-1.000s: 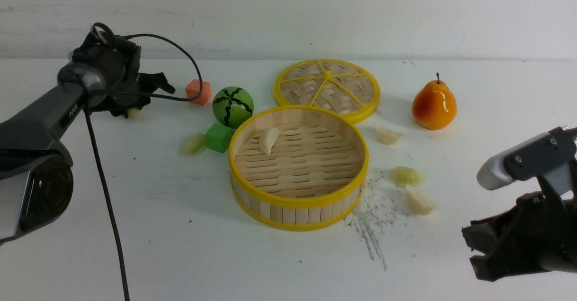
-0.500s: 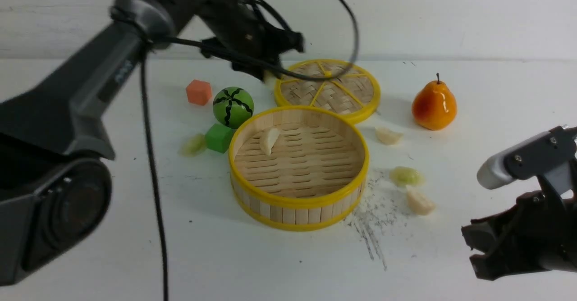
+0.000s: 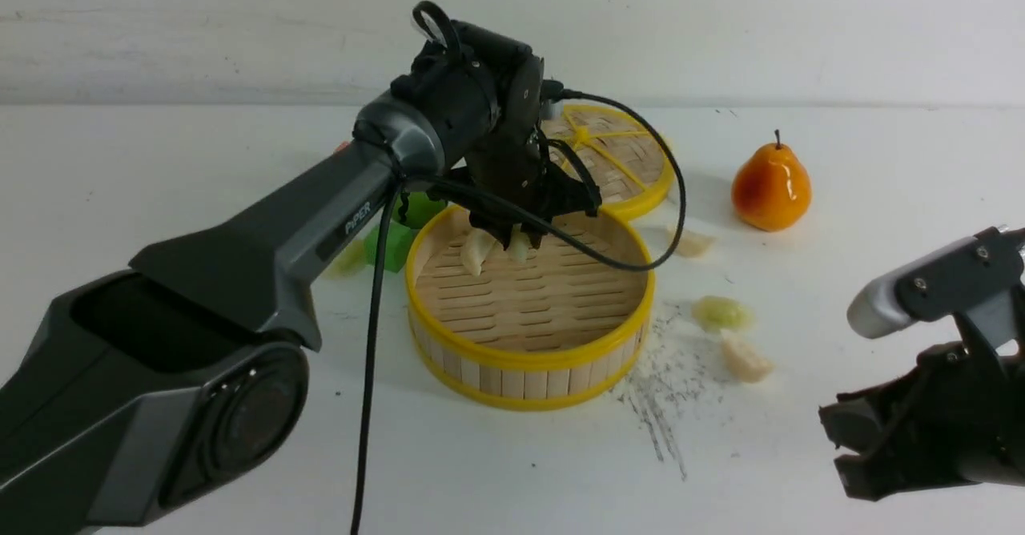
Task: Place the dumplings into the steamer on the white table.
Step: 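Place the dumpling into the bamboo steamer basket, then reach for and grasp a dumpling on the table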
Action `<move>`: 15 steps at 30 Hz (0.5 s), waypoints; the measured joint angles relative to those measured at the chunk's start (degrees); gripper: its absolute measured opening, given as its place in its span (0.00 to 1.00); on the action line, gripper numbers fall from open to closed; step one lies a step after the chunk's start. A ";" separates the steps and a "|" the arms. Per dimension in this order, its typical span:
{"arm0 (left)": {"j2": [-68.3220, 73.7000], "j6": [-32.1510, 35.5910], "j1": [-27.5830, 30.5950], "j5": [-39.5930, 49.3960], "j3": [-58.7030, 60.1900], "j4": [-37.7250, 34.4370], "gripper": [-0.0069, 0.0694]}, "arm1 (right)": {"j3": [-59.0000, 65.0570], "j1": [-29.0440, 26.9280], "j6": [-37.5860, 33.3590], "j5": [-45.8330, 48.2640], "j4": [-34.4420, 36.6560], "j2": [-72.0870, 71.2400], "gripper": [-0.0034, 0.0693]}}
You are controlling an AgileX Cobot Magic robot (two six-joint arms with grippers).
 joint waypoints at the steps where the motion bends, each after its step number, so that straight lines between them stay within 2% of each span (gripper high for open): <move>1: 0.49 0.00 0.00 0.17 0.00 -0.42 0.36 | 0.00 0.00 0.00 0.00 0.30 0.00 0.23; 5: 0.77 0.00 0.00 0.17 0.00 -1.04 0.37 | 0.00 0.00 0.00 -0.02 0.44 0.00 0.24; 8: 0.77 0.00 0.00 0.17 0.00 -1.21 0.41 | 0.00 0.00 0.00 -0.07 0.65 0.00 0.25; 12: 0.42 0.00 0.00 0.77 0.00 -1.44 0.57 | 0.00 0.00 0.00 -0.07 0.78 0.00 0.25; 15: -1.78 0.10 0.00 2.35 0.00 -1.44 0.63 | 0.00 0.00 0.00 -0.07 0.78 0.00 0.25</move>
